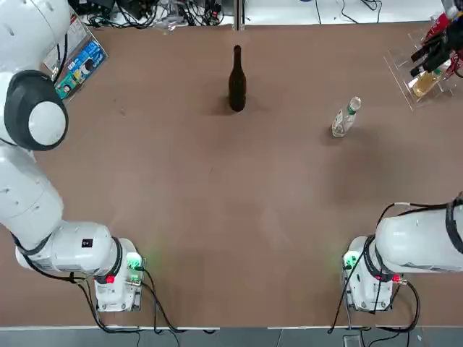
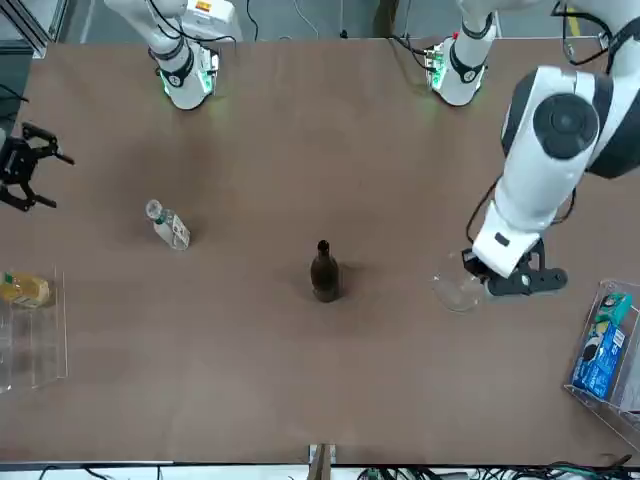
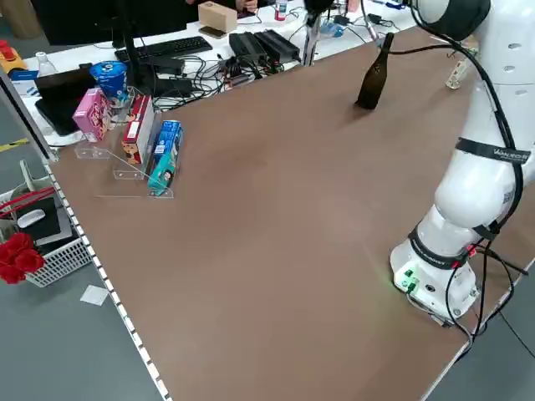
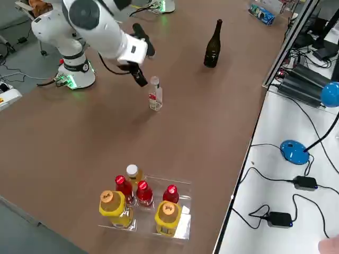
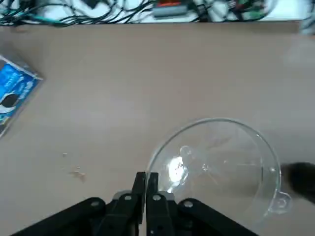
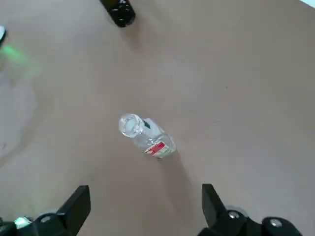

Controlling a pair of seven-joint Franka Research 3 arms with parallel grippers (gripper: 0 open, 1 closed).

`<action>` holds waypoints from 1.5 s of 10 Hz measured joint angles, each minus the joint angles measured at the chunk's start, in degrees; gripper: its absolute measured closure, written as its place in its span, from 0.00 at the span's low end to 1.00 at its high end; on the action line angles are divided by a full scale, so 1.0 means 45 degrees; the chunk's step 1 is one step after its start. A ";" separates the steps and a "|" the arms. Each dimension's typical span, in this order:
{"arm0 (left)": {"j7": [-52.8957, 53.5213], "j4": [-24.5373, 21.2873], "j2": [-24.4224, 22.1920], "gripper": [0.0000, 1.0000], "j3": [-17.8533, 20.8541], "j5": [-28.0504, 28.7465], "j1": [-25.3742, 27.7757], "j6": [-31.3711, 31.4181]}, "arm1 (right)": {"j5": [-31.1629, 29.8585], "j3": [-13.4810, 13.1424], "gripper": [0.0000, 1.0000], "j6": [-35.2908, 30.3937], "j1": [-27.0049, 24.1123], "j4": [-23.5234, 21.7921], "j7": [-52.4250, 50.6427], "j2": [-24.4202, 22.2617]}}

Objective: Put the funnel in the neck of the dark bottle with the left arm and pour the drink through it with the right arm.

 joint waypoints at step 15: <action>-0.3381 0.0207 0.0730 0.96 -0.3743 -0.0551 -0.0885 0.2076 | 0.7330 -0.0713 0.00 -0.3084 -0.0717 -0.0465 -1.3815 0.8193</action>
